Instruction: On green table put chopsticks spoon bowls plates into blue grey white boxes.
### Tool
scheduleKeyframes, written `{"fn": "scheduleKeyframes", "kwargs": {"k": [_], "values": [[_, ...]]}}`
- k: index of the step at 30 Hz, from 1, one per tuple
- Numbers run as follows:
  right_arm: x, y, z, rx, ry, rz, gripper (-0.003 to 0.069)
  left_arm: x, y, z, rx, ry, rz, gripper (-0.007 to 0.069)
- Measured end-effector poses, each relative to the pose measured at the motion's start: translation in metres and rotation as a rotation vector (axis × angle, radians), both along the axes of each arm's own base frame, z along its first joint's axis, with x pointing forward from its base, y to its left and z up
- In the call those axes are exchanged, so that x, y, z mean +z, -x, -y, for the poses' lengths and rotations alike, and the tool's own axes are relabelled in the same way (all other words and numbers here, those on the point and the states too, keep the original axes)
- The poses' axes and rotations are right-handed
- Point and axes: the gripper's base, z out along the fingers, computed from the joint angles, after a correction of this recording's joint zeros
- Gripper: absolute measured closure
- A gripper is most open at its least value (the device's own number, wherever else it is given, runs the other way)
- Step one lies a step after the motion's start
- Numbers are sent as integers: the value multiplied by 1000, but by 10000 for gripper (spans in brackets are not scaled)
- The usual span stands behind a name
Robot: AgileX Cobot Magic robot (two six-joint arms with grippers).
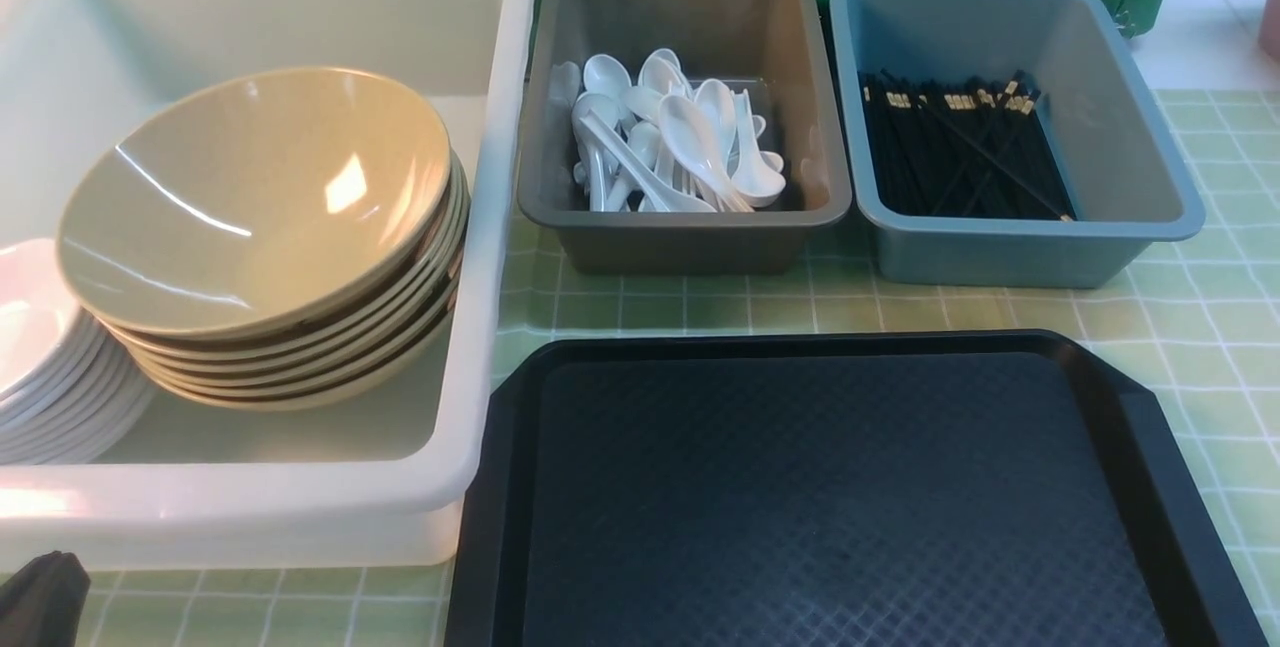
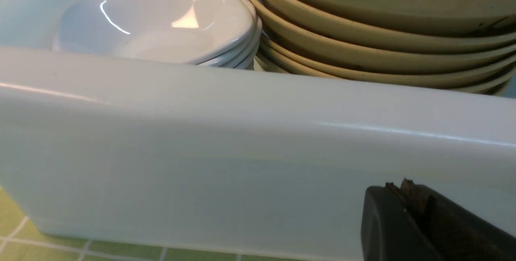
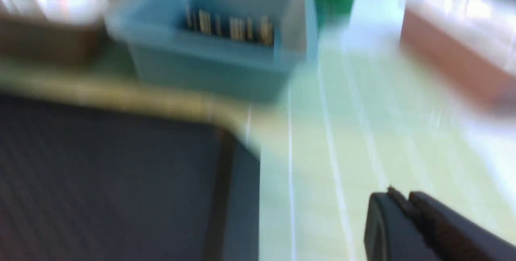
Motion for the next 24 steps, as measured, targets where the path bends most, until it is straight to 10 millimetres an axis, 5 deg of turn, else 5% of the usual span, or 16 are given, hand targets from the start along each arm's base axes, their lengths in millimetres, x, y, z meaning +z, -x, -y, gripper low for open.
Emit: {"fn": "scheduleKeyframes", "kwargs": {"k": [2,24], "values": [[-19,-1,0,-5,-12,-56,591,0,0,0,0,0,-1,626],[-18,-5,0,-6,-25,29,575,0,0,0,0,1,3,626]]}}
